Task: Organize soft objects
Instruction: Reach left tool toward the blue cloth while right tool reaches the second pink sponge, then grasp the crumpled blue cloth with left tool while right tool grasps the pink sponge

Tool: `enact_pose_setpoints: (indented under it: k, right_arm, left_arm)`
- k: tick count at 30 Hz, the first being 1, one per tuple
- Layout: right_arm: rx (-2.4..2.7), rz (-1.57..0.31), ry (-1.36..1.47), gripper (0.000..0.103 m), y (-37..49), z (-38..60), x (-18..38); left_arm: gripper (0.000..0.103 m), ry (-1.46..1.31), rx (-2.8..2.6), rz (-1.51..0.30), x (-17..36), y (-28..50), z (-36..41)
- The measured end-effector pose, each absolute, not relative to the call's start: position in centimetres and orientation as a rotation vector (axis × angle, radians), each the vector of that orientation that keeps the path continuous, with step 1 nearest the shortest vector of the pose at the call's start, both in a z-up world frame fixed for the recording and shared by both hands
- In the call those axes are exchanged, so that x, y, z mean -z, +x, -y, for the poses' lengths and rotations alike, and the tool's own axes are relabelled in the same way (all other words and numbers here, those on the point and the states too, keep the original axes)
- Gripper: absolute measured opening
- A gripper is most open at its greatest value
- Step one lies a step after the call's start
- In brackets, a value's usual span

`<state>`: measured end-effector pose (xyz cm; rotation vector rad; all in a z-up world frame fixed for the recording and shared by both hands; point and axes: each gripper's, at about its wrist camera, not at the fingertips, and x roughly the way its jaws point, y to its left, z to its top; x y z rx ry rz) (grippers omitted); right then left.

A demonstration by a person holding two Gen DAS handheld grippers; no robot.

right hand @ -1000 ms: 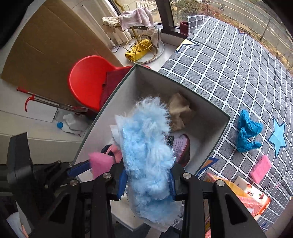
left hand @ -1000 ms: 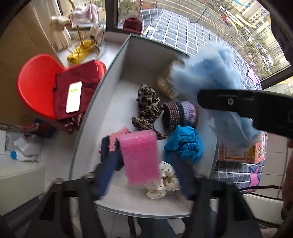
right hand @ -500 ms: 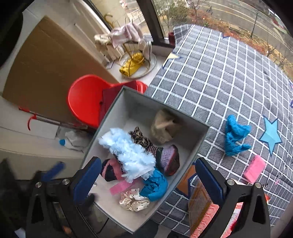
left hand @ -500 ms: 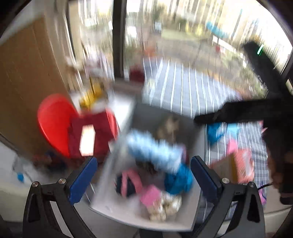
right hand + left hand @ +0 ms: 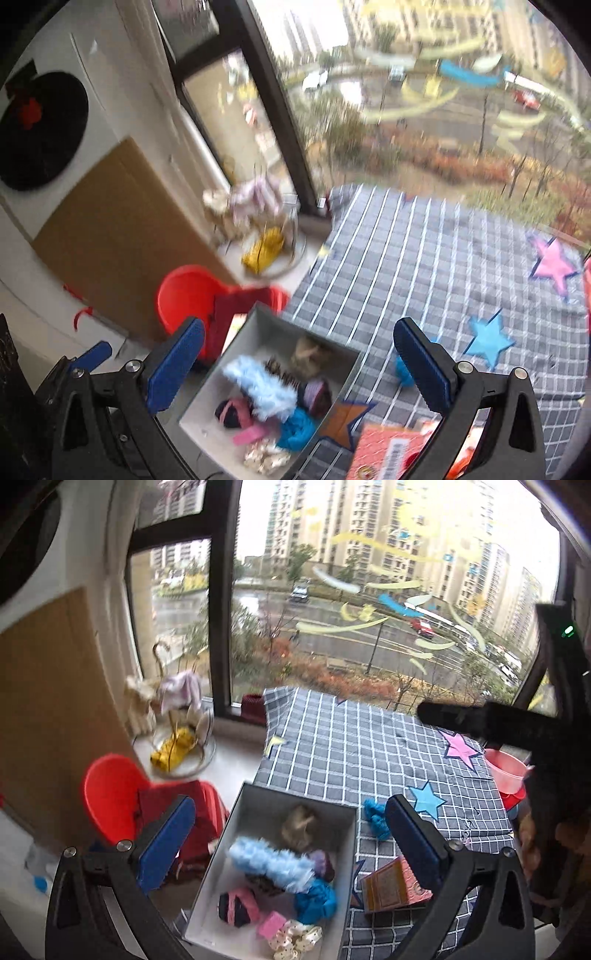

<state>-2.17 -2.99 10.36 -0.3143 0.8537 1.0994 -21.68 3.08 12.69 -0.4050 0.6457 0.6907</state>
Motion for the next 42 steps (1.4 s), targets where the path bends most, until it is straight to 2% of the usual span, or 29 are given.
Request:
enact_pose_setpoints:
  k: [4, 8, 13, 21, 29, 37, 42]
  right_arm:
    - [-1.023, -0.619, -0.249, 0.103, -2.5, 6.5, -15.4]
    - [-0.908, -0.471, -0.181, 0.103, -1.8, 10.0, -18.8]
    - [-0.813, -0.454, -0.057, 0.103, 1.1, 13.7, -20.4]
    - [-0.748, -0.84, -0.012, 0.103, 8.9, 15.9, -14.0]
    - [-0.63, -1.294, -0.218, 0.103, 14.8, 17.8, -0.3]
    - [-0.574, -1.509, -0.392, 0.103, 17.9, 15.7, 10.7]
    - [-0.588, -1.57, -0.446, 0.103, 18.5, 14.6, 14.4]
  left_arm:
    - [0.103, -0.426, -0.636, -0.639, -14.0, -20.0, -2.5]
    - [0.103, -0.489, -0.555, -0.647, -14.1, -17.7, -2.5]
    - [0.103, -0.538, -0.417, -0.665, -14.0, -14.2, -2.4]
    - [0.103, -0.592, -0.3, -0.981, -9.1, -4.6, -1.8]
    - [0.103, -0.658, -0.39, -1.216, -1.4, 2.3, -3.5]
    - [0.103, -0.656, -0.499, -1.416, 7.1, 8.6, -4.9]
    - [0.103, -0.657, -0.523, -1.53, 11.8, 11.4, -4.6]
